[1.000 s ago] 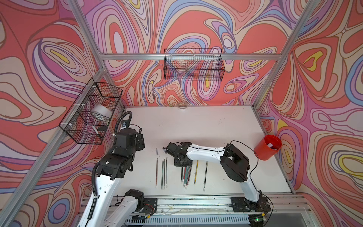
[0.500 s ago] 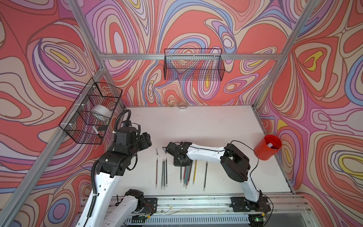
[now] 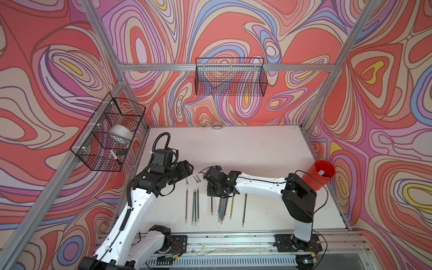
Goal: Remove the protective cover of the pencils
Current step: Pick up the pencil from the center of the board, then remove the protective sleeve from the pencil.
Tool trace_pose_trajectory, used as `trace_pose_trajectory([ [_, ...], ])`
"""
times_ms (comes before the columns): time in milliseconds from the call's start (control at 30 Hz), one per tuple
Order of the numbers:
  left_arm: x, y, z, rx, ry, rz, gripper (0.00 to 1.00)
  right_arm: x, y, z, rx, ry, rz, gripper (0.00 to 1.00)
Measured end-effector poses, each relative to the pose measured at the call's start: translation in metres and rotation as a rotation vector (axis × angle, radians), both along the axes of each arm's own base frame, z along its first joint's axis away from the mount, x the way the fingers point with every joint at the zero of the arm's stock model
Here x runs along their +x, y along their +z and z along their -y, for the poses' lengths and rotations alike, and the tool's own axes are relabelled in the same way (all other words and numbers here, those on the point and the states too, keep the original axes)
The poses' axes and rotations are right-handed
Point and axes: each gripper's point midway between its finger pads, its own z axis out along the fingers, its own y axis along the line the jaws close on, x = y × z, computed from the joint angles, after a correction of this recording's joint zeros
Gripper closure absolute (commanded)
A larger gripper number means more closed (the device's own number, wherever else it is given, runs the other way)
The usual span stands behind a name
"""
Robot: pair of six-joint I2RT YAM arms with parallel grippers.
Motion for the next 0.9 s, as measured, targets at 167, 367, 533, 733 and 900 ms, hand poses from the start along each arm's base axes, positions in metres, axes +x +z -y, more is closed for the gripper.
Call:
trace_pose_trajectory([
  [167,0.006,-0.009,0.013,-0.052,-0.034,-0.036,0.31,-0.001,0.016,-0.011,0.107,0.030,0.035,0.96],
  [367,0.013,-0.012,0.022,-0.092,-0.055,-0.053,0.32,-0.002,0.034,-0.023,0.222,0.064,0.073,0.96],
  [533,0.018,-0.016,0.028,-0.121,-0.070,-0.064,0.35,-0.005,0.050,-0.029,0.297,0.091,0.096,0.96],
  [733,0.020,-0.031,0.036,-0.141,-0.083,-0.099,0.39,-0.005,0.073,-0.039,0.386,0.121,0.130,0.95],
  [900,0.022,-0.042,0.045,-0.141,-0.104,-0.130,0.44,-0.006,0.080,-0.044,0.416,0.139,0.138,0.95],
])
